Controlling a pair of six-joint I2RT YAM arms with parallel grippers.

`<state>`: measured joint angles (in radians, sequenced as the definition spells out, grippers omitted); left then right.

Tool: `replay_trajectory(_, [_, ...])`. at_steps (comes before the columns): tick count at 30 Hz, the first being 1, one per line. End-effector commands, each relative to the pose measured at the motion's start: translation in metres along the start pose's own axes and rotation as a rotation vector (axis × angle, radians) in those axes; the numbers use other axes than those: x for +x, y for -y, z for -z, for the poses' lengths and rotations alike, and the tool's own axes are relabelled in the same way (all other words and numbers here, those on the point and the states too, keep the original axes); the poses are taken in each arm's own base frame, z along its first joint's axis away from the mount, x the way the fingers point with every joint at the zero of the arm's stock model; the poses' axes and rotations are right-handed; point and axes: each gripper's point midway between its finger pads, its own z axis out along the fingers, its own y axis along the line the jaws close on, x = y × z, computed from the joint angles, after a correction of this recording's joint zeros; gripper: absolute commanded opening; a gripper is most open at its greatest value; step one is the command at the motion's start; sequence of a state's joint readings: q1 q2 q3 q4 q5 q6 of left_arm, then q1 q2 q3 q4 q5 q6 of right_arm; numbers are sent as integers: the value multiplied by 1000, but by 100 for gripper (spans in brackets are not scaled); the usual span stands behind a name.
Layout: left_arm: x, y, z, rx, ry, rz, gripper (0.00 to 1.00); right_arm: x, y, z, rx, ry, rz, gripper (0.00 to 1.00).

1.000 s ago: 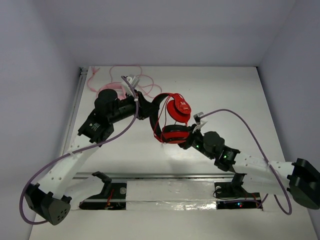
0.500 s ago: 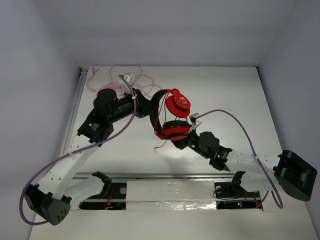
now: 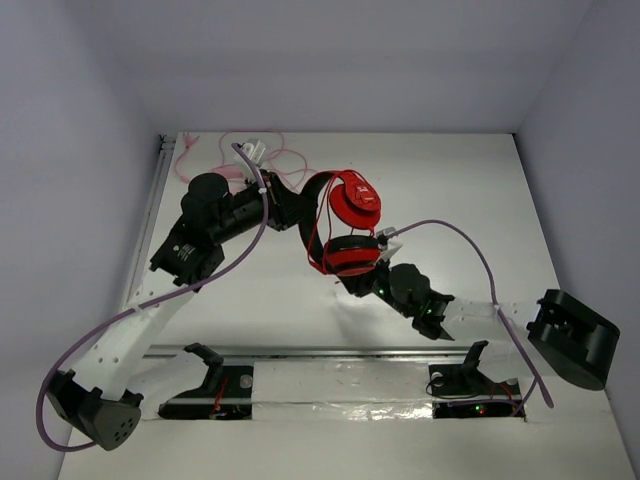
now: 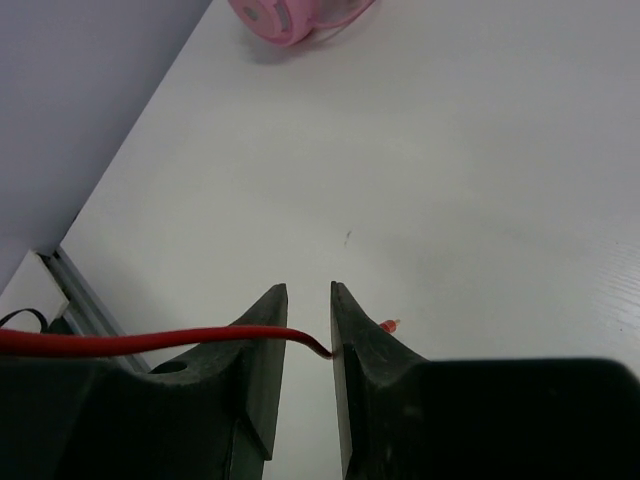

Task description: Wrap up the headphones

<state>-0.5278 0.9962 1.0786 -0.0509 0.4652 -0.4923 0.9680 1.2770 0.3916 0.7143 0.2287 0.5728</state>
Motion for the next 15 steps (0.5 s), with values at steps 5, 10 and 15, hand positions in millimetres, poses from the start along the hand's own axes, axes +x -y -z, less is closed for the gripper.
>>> replay_trajectory(5, [-52, 35, 13, 66, 140, -40, 0, -41, -4, 12, 9, 139, -23, 32])
replay_trajectory(10, [-51, 34, 11, 65, 139, -21, 0, -34, -8, 8, -25, 122, -13, 8])
replay_trajectory(15, [-54, 29, 8, 45, 156, -4, 0, -28, -19, 6, -88, 101, -31, 0])
